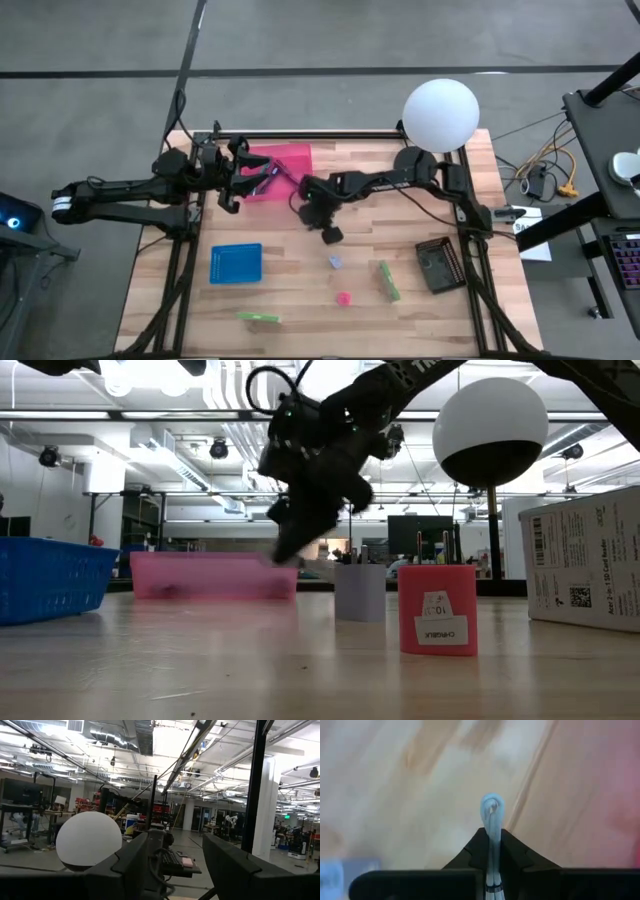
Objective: Pick and place items into bin
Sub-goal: Put the white charger cable into the pink bin
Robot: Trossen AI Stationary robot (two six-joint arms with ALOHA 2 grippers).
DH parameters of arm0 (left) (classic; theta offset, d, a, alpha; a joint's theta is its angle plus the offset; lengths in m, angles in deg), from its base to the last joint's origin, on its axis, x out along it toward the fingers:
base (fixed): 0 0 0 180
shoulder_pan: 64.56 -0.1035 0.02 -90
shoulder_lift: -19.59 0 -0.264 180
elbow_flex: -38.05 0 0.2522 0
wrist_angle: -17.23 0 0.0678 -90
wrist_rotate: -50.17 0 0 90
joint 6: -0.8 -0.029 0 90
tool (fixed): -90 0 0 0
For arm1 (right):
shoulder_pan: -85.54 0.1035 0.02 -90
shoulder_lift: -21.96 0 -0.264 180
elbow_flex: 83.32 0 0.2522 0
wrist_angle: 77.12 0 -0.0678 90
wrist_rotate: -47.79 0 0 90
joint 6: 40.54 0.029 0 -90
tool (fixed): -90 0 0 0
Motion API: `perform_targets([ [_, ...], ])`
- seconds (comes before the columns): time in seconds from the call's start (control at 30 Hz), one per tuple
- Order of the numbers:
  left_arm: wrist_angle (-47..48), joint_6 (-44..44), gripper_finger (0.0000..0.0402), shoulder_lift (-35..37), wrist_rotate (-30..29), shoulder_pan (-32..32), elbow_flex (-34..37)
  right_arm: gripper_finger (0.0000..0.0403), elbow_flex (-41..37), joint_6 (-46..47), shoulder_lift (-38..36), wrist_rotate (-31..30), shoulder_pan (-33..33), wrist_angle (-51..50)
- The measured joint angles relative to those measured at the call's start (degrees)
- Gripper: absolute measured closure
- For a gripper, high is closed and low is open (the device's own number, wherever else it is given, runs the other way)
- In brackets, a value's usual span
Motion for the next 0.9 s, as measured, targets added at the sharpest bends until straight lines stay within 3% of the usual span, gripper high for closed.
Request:
perform_targets([
  [0.27, -0.02, 0.07, 0.0228, 0.57, 0.01, 0.00, 0.00, 0.0390, 0.00, 11.40, -1.46, 8.48, -4.48, 15.22],
  [0.57, 0.04, 0.05, 0.0228, 1.05, 0.01, -0.01, 0.00, 0.0390, -0.02, 23.39, -1.76, 8.00, -7.80, 33.04],
  [0.63, -0.02, 0.05, 0.0228, 1.03, 0.01, 0.00, 0.00, 0.0390, -0.02, 25.58, -1.72, 4.12, -8.26, 35.60],
  [0.9, 0.00, 0.03, 0.0228, 0.98, 0.01, 0.00, 0.00, 0.0390, -0.02, 29.12, -1.66, -24.56, -8.58, 36.18],
])
